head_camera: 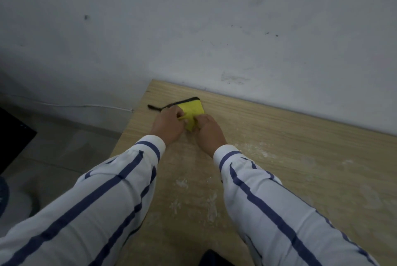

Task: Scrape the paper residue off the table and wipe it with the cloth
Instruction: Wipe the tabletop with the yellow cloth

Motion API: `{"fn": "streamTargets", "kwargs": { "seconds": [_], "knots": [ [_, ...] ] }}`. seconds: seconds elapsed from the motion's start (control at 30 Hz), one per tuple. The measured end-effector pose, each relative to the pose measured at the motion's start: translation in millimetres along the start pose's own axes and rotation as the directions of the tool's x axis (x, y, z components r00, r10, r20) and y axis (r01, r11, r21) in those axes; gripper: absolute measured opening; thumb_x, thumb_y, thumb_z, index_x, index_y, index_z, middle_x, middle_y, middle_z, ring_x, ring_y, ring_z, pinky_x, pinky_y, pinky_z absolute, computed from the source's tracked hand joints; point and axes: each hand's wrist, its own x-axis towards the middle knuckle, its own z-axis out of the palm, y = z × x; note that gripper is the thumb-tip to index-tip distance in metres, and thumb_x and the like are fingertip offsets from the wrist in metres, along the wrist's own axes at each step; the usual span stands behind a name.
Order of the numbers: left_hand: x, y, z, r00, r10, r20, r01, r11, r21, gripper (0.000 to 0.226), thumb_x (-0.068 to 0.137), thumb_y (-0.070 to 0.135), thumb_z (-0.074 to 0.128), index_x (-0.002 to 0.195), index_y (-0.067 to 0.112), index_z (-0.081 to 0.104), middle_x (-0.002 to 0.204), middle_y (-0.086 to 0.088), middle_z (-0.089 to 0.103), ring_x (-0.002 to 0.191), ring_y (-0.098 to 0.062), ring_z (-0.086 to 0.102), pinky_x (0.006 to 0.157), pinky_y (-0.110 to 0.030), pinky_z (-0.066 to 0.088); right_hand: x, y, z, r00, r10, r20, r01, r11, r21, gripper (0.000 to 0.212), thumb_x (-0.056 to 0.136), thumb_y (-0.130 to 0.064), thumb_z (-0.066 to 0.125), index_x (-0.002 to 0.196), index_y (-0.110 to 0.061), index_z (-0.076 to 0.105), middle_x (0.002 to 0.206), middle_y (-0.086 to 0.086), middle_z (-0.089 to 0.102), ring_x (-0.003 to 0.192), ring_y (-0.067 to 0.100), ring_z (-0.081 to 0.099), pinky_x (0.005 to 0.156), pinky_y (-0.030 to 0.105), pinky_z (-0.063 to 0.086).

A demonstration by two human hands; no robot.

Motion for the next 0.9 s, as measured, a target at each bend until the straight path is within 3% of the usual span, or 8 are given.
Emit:
{"fn": "streamTargets", "kwargs": {
  "seconds": [0.1, 0.2, 0.33, 0.43, 0.53, 0.63, 0.8, 0.9],
  "knots": [
    [-28.4, 17.8, -12.1, 0.993, 0.113, 0.045, -0.113, 0.994, -0.011, 0.003, 0.091, 0.022, 0.053, 0.093, 0.02, 0.053, 0.085, -0.002, 0.06, 0.074, -0.02, 0.054, 0.056, -0.029, 0.039, -24.4, -7.7, -26.1, 0.995, -0.029, -0.1, 0.038, 0.995, 0.092, 0.042, 0.093, -0.014, 0.045, 0.135, -0.011, 0.045, 0.143, 0.012, 0.041, 0.131, 0.027, 0.038, 0.105, 0.032, 0.031],
    [-58.5, 34.7, -20.9, 0.969, 0.218, 0.121, -0.214, 0.976, -0.043, 0.006, 0.093, 0.019, 0.049, 0.088, 0.022, 0.05, 0.082, -0.001, 0.061, 0.074, -0.019, 0.059, 0.058, -0.026, 0.047, -54.9, -16.5, -50.2, 0.993, -0.102, -0.063, 0.109, 0.987, 0.12, 0.045, 0.09, -0.004, 0.041, 0.135, -0.013, 0.047, 0.143, 0.01, 0.042, 0.131, 0.025, 0.038, 0.105, 0.031, 0.03],
    [-100.3, 53.8, -21.1, 0.951, 0.293, 0.097, -0.287, 0.955, -0.077, 0.008, 0.089, 0.018, 0.055, 0.093, 0.025, 0.056, 0.091, 0.002, 0.062, 0.08, -0.018, 0.058, 0.065, -0.028, 0.047, -99.1, -15.6, -64.7, 0.985, -0.168, 0.048, 0.158, 0.975, 0.158, 0.024, 0.088, -0.005, 0.046, 0.108, -0.005, 0.059, 0.106, 0.016, 0.061, 0.094, 0.03, 0.054, 0.073, 0.033, 0.039],
    [-133.1, 61.5, -20.0, 0.97, 0.244, -0.021, -0.244, 0.962, -0.123, 0.017, 0.085, 0.023, 0.062, 0.101, 0.026, 0.055, 0.096, 0.008, 0.058, 0.087, -0.01, 0.053, 0.069, -0.024, 0.041, -131.6, -5.7, -63.5, 0.991, -0.135, 0.004, 0.127, 0.946, 0.297, 0.003, 0.086, -0.012, 0.054, 0.084, -0.014, 0.053, 0.082, 0.006, 0.056, 0.074, 0.022, 0.049, 0.063, 0.03, 0.037],
    [-168.3, 65.4, -21.1, 0.979, 0.197, -0.047, -0.202, 0.965, -0.169, 0.016, 0.084, 0.028, 0.064, 0.098, 0.025, 0.058, 0.093, 0.007, 0.061, 0.086, -0.011, 0.056, 0.072, -0.029, 0.046, -160.7, 1.3, -62.2, 0.986, -0.16, -0.037, 0.163, 0.915, 0.369, 0.025, 0.083, -0.016, 0.061, 0.067, -0.025, 0.044, 0.069, -0.005, 0.049, 0.066, 0.017, 0.044, 0.06, 0.029, 0.037],
    [-202.4, 66.4, -24.2, 0.988, 0.155, -0.02, -0.156, 0.976, -0.154, 0.015, 0.087, 0.035, 0.061, 0.092, 0.021, 0.06, 0.082, 0.003, 0.062, 0.074, -0.013, 0.055, 0.065, -0.03, 0.044, -185.4, 3.4, -63.3, 0.978, -0.196, -0.071, 0.208, 0.883, 0.42, 0.024, 0.08, -0.013, 0.062, 0.067, -0.019, 0.044, 0.065, -0.004, 0.045, 0.063, 0.015, 0.041, 0.058, 0.028, 0.034],
    [-240.0, 54.5, -32.7, 0.999, 0.036, 0.037, -0.032, 0.994, -0.109, 0.039, 0.087, 0.051, 0.056, 0.072, 0.015, 0.05, 0.068, 0.0, 0.051, 0.063, -0.018, 0.048, 0.059, -0.031, 0.036, -219.8, -8.0, -62.9, 0.967, -0.238, -0.088, 0.249, 0.829, 0.5, 0.022, 0.081, -0.012, 0.056, 0.067, -0.02, 0.04, 0.063, -0.006, 0.041, 0.059, 0.01, 0.036, 0.055, 0.023, 0.032],
    [-251.4, 39.7, -45.2, 0.99, -0.043, 0.131, 0.067, 0.981, -0.183, 0.069, 0.068, 0.073, 0.058, 0.082, 0.005, 0.058, 0.073, -0.01, 0.058, 0.068, -0.026, 0.055, 0.066, -0.037, 0.045, -229.4, -19.9, -53.7, 0.97, -0.228, -0.078, 0.233, 0.807, 0.542, 0.017, 0.084, -0.013, 0.053, 0.074, -0.018, 0.041, 0.067, -0.004, 0.041, 0.061, 0.011, 0.037, 0.055, 0.025, 0.034]
  ]
}}
